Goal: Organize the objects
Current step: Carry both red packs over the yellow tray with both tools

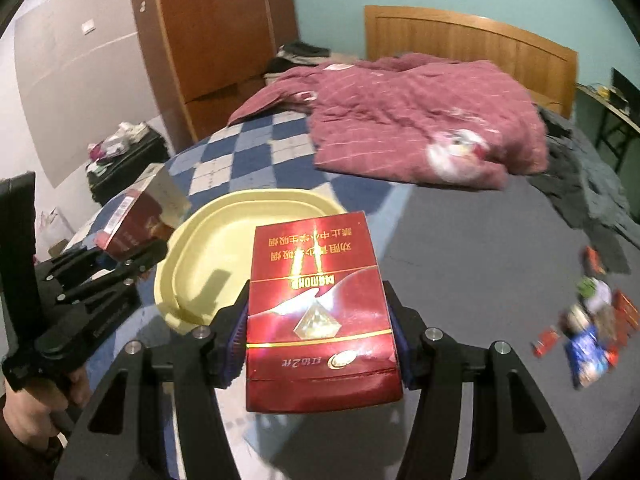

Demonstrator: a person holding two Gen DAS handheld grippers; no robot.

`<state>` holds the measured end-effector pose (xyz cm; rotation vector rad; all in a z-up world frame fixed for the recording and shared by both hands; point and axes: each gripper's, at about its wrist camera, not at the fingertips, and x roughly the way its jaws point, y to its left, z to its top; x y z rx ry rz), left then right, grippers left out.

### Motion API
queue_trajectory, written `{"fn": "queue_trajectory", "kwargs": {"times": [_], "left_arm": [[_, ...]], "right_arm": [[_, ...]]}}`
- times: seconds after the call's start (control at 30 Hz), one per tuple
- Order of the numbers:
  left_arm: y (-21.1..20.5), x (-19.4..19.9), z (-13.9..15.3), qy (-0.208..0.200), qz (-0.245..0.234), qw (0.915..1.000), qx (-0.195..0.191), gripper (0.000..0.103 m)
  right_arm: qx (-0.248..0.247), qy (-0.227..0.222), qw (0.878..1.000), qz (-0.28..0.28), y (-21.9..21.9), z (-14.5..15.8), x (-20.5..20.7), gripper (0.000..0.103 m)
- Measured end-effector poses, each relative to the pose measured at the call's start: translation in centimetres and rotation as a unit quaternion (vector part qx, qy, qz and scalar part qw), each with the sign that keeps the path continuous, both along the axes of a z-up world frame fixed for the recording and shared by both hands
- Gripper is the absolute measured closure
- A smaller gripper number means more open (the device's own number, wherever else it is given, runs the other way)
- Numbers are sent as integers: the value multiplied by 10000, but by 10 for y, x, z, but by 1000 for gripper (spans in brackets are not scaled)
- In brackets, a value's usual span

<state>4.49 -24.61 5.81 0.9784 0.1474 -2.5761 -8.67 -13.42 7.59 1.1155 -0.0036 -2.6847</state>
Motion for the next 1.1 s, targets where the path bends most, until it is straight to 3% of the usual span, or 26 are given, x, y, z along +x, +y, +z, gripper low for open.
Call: {"fn": "queue_trajectory", "kwargs": {"times": [0.1, 0.27, 0.5, 0.63, 0.87, 1.1], "left_arm": [[-24, -35, -13, -126, 12, 9999, 38, 81], [-72, -99, -47, -371, -2, 9977, 563, 81], [-104, -153, -85, -746, -19, 9956, 573, 81], [-110, -168, -104, -1156, 14, 9903, 768, 81], [-125, -191, -126, -1473, -62, 9824, 1146, 81], [-132, -202, -136, -1505, -102, 9828, 1061, 81]], "right_arm": [[23, -141, 9997, 216, -19, -15, -30, 44], [-77, -575, 9971, 488, -46, -52, -91, 44], [-19, -850, 9947, 583, -61, -90, -143, 44], [155, -991, 9933, 576, -64, -104, -158, 44], [250, -1242, 9901, 609, -70, -118, -173, 44], [421, -1516, 9857, 601, -77, -125, -192, 44]]}}
